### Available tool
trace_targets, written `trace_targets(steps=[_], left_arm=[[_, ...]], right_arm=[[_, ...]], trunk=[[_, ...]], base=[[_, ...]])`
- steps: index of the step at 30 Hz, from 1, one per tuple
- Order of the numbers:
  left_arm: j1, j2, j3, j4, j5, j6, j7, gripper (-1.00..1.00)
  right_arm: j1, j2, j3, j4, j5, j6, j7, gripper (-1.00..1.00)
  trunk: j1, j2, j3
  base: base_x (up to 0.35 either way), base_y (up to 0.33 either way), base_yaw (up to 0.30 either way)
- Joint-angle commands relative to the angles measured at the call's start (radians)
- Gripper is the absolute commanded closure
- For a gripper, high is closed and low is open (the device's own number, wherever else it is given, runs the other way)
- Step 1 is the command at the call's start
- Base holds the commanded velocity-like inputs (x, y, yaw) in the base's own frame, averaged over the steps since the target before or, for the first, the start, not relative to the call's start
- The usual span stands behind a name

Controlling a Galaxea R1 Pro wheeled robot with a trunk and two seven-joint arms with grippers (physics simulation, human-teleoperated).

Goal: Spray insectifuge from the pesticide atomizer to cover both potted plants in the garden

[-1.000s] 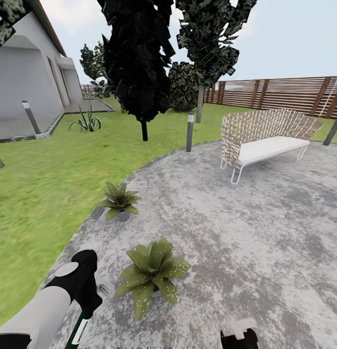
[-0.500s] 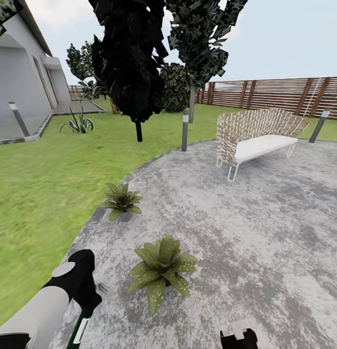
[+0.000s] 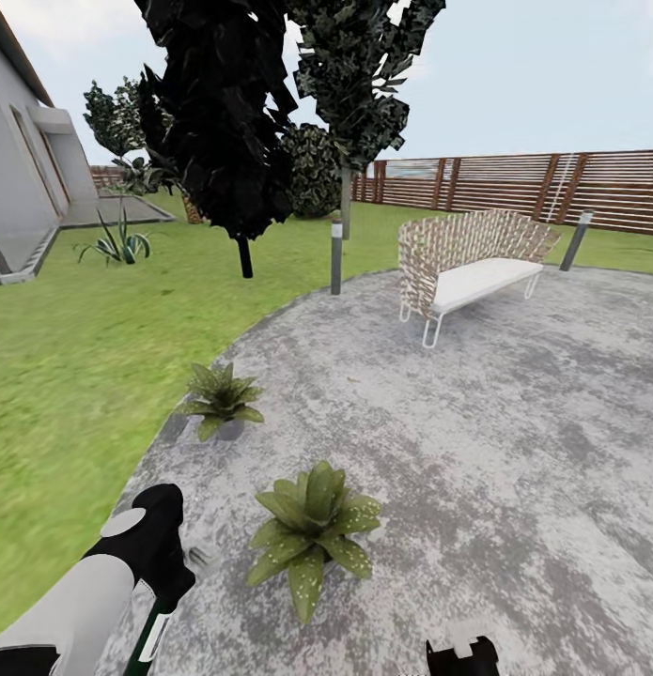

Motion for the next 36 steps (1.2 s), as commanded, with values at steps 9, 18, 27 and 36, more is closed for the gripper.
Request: trace_targets(steps=[9, 18, 27, 36], left_arm=[[-0.045, -0.001, -0.005, -0.010, -0.013, -0.021, -0.136, 1.00], [-0.167, 0.005, -0.152, -0.014, -0.068, -0.050, -0.195, 1.00], [-0.191, -0.003, -0.171, -0.028, -0.081, -0.048, -0.195, 1.00], [-0.185, -0.004, -0.172, -0.025, -0.082, -0.044, -0.195, 1.00]], right_arm=[[-0.001, -0.001, 0.009, 0.001, -0.008, -0.003, -0.002, -1.00], [-0.001, 0.000, 0.009, 0.000, -0.007, -0.003, -0.002, -1.00], [-0.001, -0.002, 0.009, 0.001, -0.007, -0.001, -0.002, -1.00], [-0.001, -0.002, 0.009, 0.001, -0.007, -0.001, -0.002, -1.00]], trunk=[[0.000, 0.000, 0.006], [0.000, 0.000, 0.011], [0.000, 0.000, 0.011], [0.000, 0.000, 0.011]], base=[[0.000, 0.000, -0.258], [0.000, 0.000, -0.210], [-0.047, 0.145, -0.023], [-0.172, 0.284, -0.247]])
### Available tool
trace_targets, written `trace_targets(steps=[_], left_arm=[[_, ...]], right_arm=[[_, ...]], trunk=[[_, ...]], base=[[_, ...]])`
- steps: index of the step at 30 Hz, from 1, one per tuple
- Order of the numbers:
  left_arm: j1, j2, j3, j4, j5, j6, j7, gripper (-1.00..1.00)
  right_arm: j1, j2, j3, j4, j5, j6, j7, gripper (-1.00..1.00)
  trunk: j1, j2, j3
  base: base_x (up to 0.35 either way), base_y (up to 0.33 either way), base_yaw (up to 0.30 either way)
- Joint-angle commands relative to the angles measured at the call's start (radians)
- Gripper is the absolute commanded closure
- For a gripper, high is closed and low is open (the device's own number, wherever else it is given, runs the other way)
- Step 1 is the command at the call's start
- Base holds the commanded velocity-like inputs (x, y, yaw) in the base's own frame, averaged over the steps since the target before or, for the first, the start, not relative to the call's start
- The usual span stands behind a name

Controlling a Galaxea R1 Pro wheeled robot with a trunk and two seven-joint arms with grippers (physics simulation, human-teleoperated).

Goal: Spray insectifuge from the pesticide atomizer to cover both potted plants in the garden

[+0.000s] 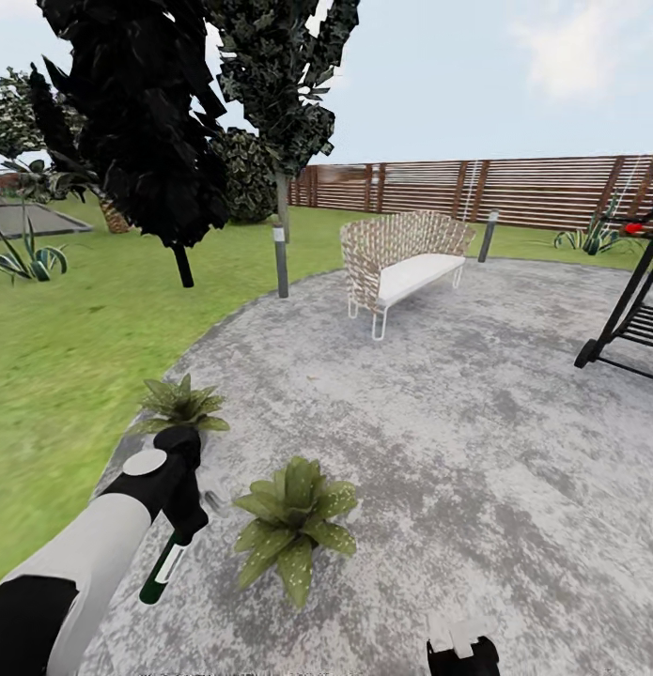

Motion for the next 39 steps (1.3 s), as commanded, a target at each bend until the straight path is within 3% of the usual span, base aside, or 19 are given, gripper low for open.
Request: trace_targets(steps=[1, 10, 13, 16, 25, 29, 31, 33, 35, 37, 39], left_arm=[[0.000, 0.001, -0.006, -0.002, -0.004, 0.010, -0.009, 1.00], [0.001, 0.003, -0.002, 0.000, -0.002, 0.012, -0.009, 1.00], [0.012, 0.001, -0.001, -0.001, -0.001, 0.012, -0.009, 1.00], [0.058, 0.002, 0.007, -0.008, 0.011, 0.013, -0.009, 1.00], [0.068, 0.012, 0.015, -0.010, 0.014, 0.012, -0.009, 1.00], [0.068, 0.018, 0.055, -0.010, 0.012, 0.013, -0.009, 1.00], [0.073, 0.018, 0.134, -0.010, 0.018, 0.005, -0.009, 1.00], [0.076, 0.023, 0.172, -0.010, 0.023, -0.006, -0.005, 1.00], [0.077, 0.036, 0.189, -0.010, 0.028, -0.094, 0.008, 1.00], [0.077, 0.039, 0.235, -0.009, 0.085, -0.157, 0.061, 1.00], [0.078, 0.038, 0.255, 0.003, 0.140, -0.207, 0.158, 1.00]], right_arm=[[-0.001, 0.000, 0.009, 0.001, -0.008, -0.003, -0.003, -1.00], [-0.001, 0.000, 0.009, 0.001, -0.008, -0.003, -0.003, -1.00], [-0.001, 0.001, 0.009, 0.001, -0.008, -0.003, -0.003, -1.00], [-0.001, 0.000, 0.009, 0.001, -0.008, -0.003, -0.003, -1.00], [-0.001, 0.000, 0.009, 0.001, -0.008, -0.003, -0.003, -1.00], [-0.001, 0.002, 0.009, 0.001, -0.008, -0.003, -0.003, -1.00], [-0.001, 0.002, 0.009, 0.000, -0.008, -0.004, -0.003, -1.00], [-0.001, 0.000, 0.009, -0.002, -0.007, -0.004, -0.004, -1.00], [-0.001, -0.001, 0.010, -0.001, -0.005, -0.006, -0.004, -1.00], [-0.001, -0.001, 0.010, -0.001, -0.005, -0.006, -0.004, -1.00], [-0.001, -0.001, 0.010, -0.002, -0.006, -0.006, -0.004, -1.00]], trunk=[[-0.001, 0.000, -0.001], [-0.001, 0.000, -0.001], [-0.001, 0.000, -0.001], [-0.001, 0.000, -0.001], [-0.001, 0.000, -0.001], [-0.001, 0.000, -0.001], [-0.001, 0.000, -0.001], [-0.001, 0.000, -0.001], [-0.001, 0.000, -0.001], [-0.001, 0.000, -0.001], [-0.001, 0.000, -0.001]], base=[[-0.187, 0.275, -0.259], [0.021, 0.295, -0.253], [0.056, 0.055, -0.060], [0.007, 0.007, -0.073], [0.000, 0.000, -0.253], [-0.150, 0.125, -0.232], [-0.219, 0.224, -0.046], [-0.217, 0.241, -0.010], [-0.213, 0.245, -0.002], [-0.141, 0.207, 0.000], [-0.044, 0.067, 0.000]])
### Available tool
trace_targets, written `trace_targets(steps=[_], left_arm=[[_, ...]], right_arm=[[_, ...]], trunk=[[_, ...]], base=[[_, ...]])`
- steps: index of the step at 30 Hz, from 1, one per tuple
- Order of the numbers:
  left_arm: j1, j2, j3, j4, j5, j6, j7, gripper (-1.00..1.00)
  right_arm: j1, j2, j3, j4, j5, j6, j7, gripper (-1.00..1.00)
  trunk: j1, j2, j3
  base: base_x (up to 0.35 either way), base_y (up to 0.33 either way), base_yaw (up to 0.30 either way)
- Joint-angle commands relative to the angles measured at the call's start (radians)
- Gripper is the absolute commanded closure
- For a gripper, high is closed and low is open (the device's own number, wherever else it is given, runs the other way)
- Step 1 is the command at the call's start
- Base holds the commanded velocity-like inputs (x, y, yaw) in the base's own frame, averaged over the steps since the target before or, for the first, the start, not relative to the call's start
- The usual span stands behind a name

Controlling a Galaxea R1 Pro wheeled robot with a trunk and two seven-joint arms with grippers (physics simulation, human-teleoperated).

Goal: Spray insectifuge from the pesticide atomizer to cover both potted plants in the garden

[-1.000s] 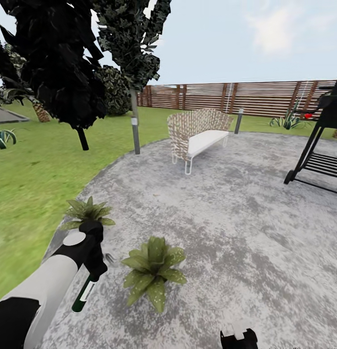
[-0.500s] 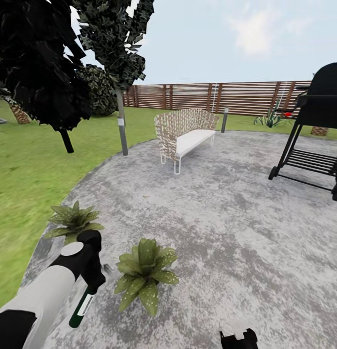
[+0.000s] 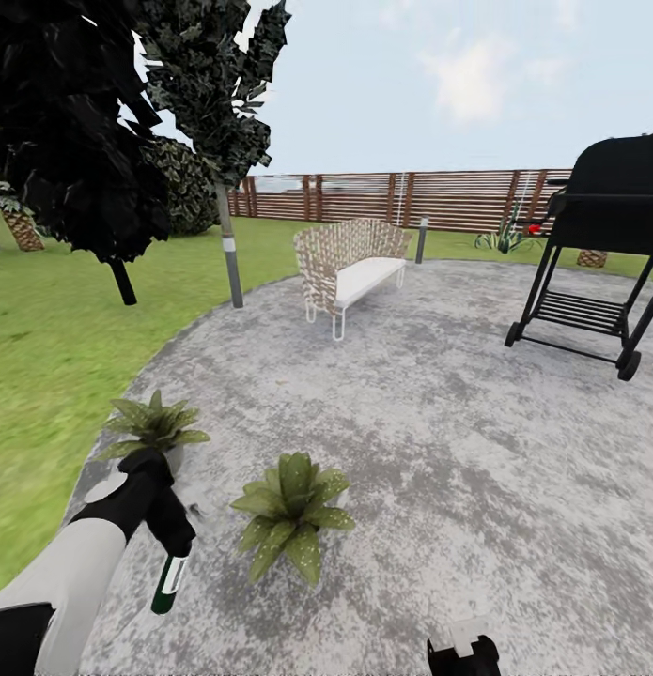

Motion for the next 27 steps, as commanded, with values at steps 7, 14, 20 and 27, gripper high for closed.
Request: trace_targets(steps=[7, 14, 20, 27], left_arm=[[0.110, -0.007, 0.012, 0.040, 0.202, -0.124, 0.251, 1.00], [0.127, -0.005, 0.014, 0.058, 0.226, -0.125, 0.299, 1.00], [0.129, 0.001, 0.027, 0.071, 0.224, -0.125, 0.300, 1.00], [0.129, 0.001, 0.029, 0.070, 0.224, -0.125, 0.300, 1.00]], right_arm=[[0.000, 0.000, 0.009, 0.000, -0.010, -0.003, -0.003, -1.00], [0.000, 0.000, 0.009, 0.001, -0.012, -0.003, -0.003, -1.00], [0.000, 0.000, 0.009, 0.002, -0.012, -0.003, -0.003, -1.00], [0.000, 0.002, 0.009, 0.002, -0.012, -0.003, -0.002, -1.00]], trunk=[[0.000, 0.000, -0.001], [0.000, 0.000, -0.001], [0.000, 0.000, -0.001], [0.000, 0.000, -0.001]], base=[[-0.005, 0.007, -0.063], [0.000, 0.000, -0.256], [0.000, 0.208, -0.264], [0.000, 0.305, -0.210]])
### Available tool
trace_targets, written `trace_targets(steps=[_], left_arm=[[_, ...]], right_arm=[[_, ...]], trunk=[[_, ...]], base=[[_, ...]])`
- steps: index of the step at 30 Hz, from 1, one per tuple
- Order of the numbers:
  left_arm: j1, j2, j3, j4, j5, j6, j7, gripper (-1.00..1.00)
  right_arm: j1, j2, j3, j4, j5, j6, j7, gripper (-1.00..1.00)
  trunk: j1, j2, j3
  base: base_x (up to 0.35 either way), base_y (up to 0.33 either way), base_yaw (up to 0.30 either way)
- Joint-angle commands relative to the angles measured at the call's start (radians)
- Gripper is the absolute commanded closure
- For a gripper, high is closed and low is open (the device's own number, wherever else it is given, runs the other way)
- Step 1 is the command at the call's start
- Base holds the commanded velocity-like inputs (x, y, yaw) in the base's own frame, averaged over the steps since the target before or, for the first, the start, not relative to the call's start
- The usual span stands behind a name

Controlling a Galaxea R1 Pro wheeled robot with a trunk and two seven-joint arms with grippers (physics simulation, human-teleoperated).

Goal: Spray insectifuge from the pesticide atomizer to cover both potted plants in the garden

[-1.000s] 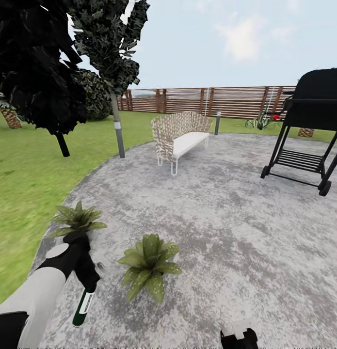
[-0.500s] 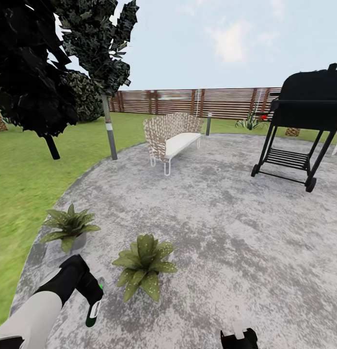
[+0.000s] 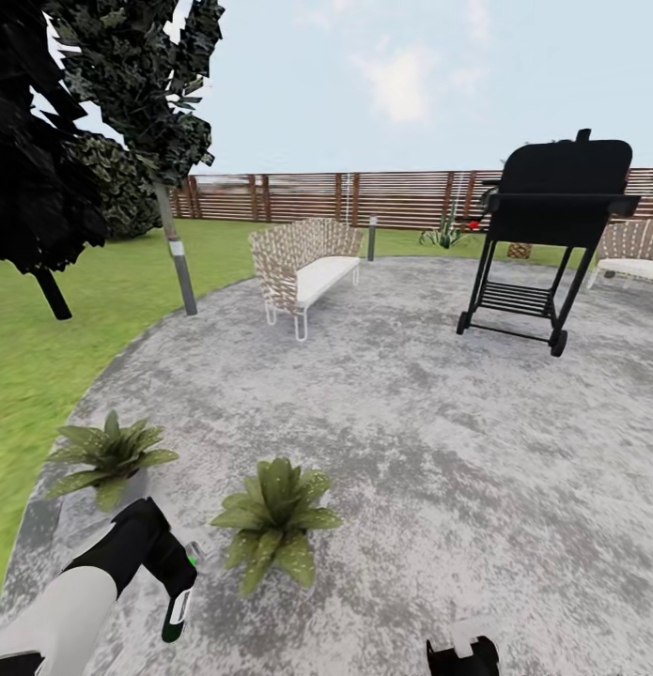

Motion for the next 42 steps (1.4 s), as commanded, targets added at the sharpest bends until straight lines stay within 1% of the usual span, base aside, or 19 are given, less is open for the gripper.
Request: trace_targets(steps=[1, 12, 19, 24, 30, 35, 42], left_arm=[[0.000, -0.001, 0.005, -0.001, -0.005, 0.008, -0.006, 1.00], [0.000, -0.001, 0.005, -0.001, -0.004, 0.008, -0.006, 1.00], [0.000, -0.002, 0.005, -0.001, -0.003, 0.008, -0.007, 1.00], [0.000, -0.002, 0.005, -0.001, -0.003, 0.007, -0.010, 1.00], [0.000, -0.001, 0.005, -0.001, -0.003, 0.007, -0.011, 1.00], [0.000, -0.002, 0.004, -0.001, -0.003, 0.007, -0.010, 1.00], [0.000, -0.002, 0.005, 0.000, -0.004, 0.007, -0.010, 1.00]], right_arm=[[-0.001, 0.001, 0.008, 0.000, -0.008, -0.003, -0.002, -1.00], [-0.001, 0.000, 0.009, 0.001, -0.008, -0.003, -0.002, -1.00], [-0.001, -0.001, 0.008, 0.001, -0.008, -0.002, -0.002, -1.00], [-0.001, -0.001, 0.008, 0.001, -0.008, -0.002, -0.002, -1.00], [-0.001, -0.001, 0.008, 0.001, -0.008, -0.002, -0.002, -1.00], [-0.001, -0.001, 0.008, 0.001, -0.008, -0.002, -0.002, -1.00], [-0.001, -0.001, 0.009, 0.001, -0.008, -0.002, -0.002, -1.00]], trunk=[[0.000, 0.000, -0.001], [0.000, 0.000, -0.001], [0.000, 0.000, 0.002], [0.000, 0.000, 0.004], [0.000, 0.000, 0.007], [0.000, 0.000, 0.009], [0.000, 0.000, 0.012]], base=[[0.000, 0.306, -0.025], [0.000, 0.306, -0.010], [0.004, 0.306, -0.233], [0.146, 0.281, -0.257], [0.094, 0.084, -0.257], [-0.185, 0.069, -0.257], [-0.254, 0.232, -0.257]])
